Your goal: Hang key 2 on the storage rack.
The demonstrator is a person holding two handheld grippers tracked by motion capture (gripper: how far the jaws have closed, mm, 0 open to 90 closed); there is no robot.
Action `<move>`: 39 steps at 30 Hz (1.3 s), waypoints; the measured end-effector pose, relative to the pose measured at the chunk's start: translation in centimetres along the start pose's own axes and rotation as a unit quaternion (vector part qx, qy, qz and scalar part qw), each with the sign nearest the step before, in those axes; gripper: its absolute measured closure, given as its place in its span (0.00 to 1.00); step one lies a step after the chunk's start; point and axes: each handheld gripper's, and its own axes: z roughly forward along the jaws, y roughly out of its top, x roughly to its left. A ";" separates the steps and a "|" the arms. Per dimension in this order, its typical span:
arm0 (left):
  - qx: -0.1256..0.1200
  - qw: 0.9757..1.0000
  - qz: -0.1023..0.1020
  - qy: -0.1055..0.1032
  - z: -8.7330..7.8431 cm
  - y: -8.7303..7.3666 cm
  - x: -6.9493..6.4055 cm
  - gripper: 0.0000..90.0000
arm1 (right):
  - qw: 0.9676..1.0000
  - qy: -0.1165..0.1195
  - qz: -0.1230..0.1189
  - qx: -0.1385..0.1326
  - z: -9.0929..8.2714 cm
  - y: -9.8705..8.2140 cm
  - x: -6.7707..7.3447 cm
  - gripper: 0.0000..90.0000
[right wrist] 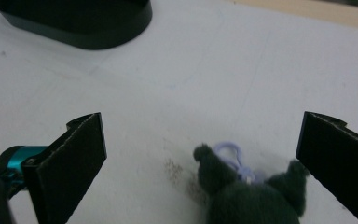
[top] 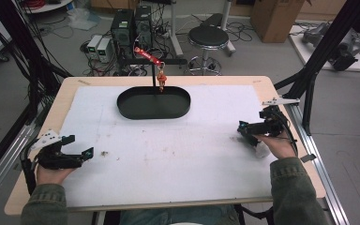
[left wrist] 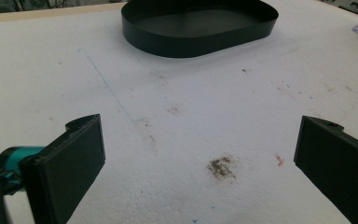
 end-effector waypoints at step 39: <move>0.001 1.000 -0.007 -0.003 0.0 -0.1 0.1 0.03 | 0.988 -0.052 0.062 0.129 2.3 -7.1 -2.7 0.18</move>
